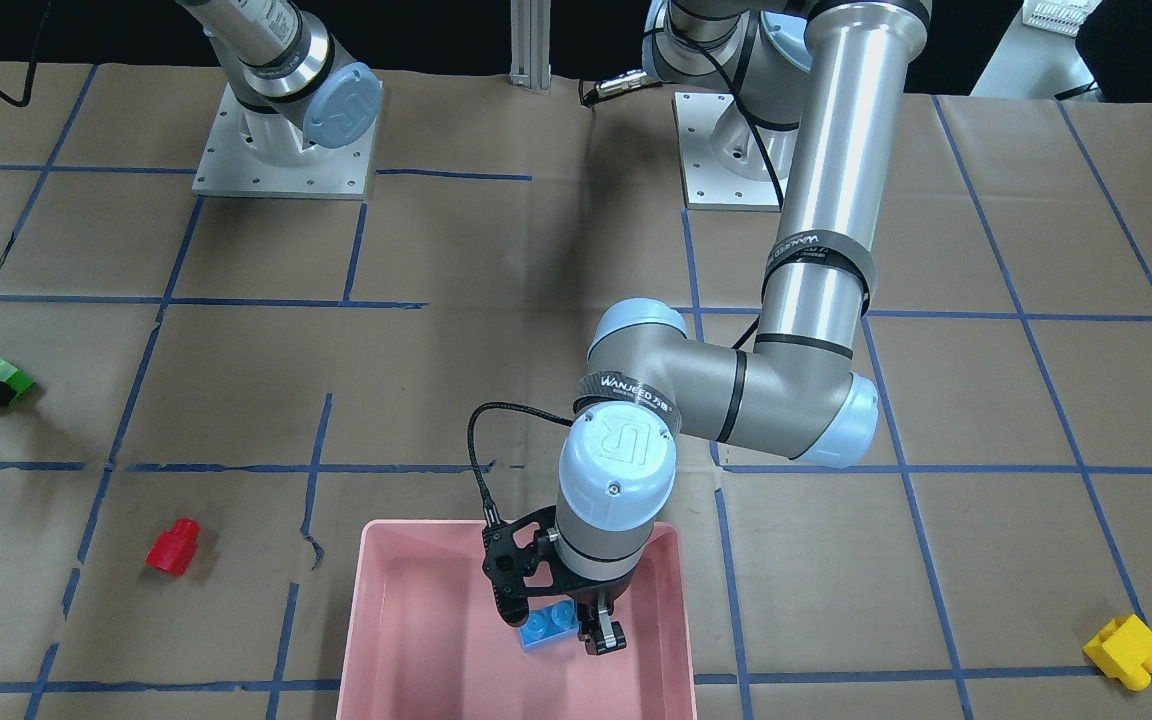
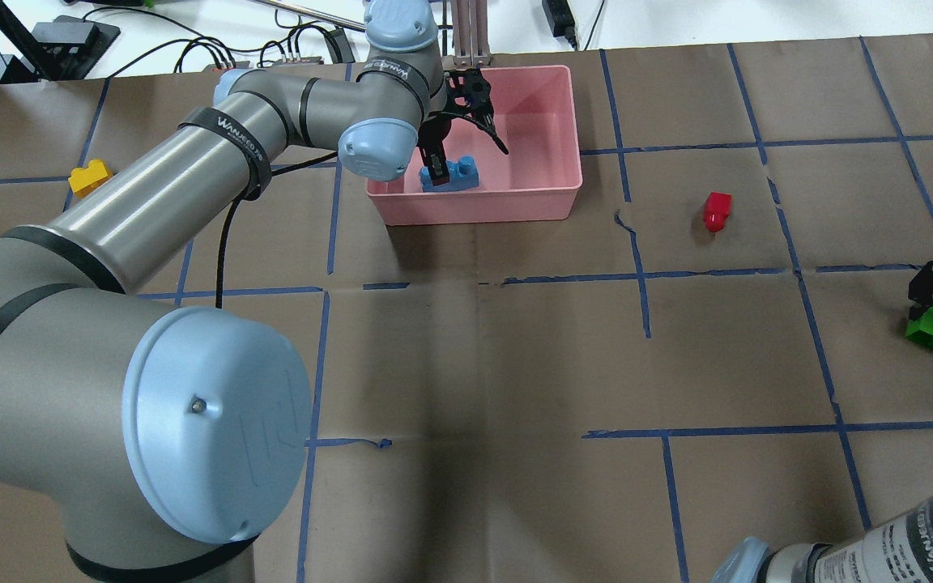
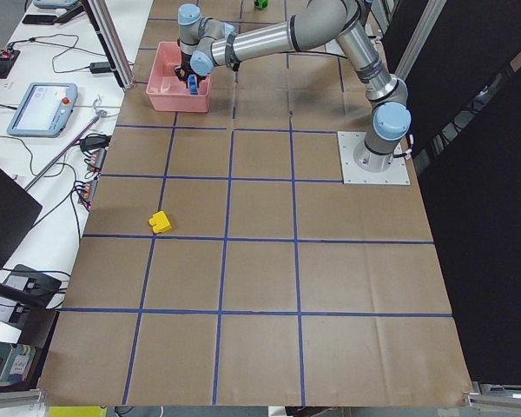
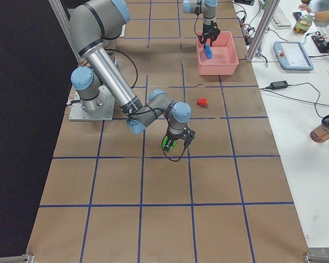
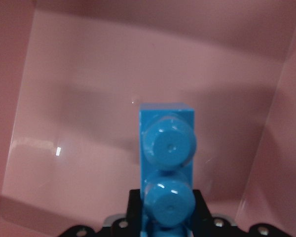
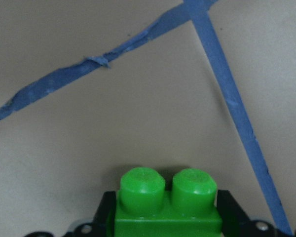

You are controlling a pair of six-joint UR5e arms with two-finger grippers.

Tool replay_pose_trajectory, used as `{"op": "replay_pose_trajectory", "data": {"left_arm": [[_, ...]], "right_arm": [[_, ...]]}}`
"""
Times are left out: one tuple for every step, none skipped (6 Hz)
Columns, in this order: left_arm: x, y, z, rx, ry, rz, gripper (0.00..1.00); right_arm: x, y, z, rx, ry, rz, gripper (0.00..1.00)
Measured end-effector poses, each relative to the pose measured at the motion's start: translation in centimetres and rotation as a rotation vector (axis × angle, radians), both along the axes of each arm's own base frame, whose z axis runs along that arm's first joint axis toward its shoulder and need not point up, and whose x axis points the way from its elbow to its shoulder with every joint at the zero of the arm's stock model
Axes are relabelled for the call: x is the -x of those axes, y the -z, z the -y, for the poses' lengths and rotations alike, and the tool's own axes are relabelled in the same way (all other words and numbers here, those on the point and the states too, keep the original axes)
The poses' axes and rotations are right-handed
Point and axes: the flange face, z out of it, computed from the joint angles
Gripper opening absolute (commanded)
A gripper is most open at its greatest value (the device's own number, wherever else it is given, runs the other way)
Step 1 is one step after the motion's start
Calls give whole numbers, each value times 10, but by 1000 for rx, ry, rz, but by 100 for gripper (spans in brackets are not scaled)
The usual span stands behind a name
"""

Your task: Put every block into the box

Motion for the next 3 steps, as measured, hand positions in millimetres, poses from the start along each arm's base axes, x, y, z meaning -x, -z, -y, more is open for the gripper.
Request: {"op": "replay_pose_trajectory", "data": {"left_arm": [[-2,-13,0,11,-3,-4,98],[-11,-39,-1,26,-19,-8,98],[-36,-79,-3,36,-57,-13,98]], "right_arm": [[1,-4,1,3,1,-6,48],[2,-17,5,20,1,-24,48],[-1,-46,14,57,-3,-54,48]]}}
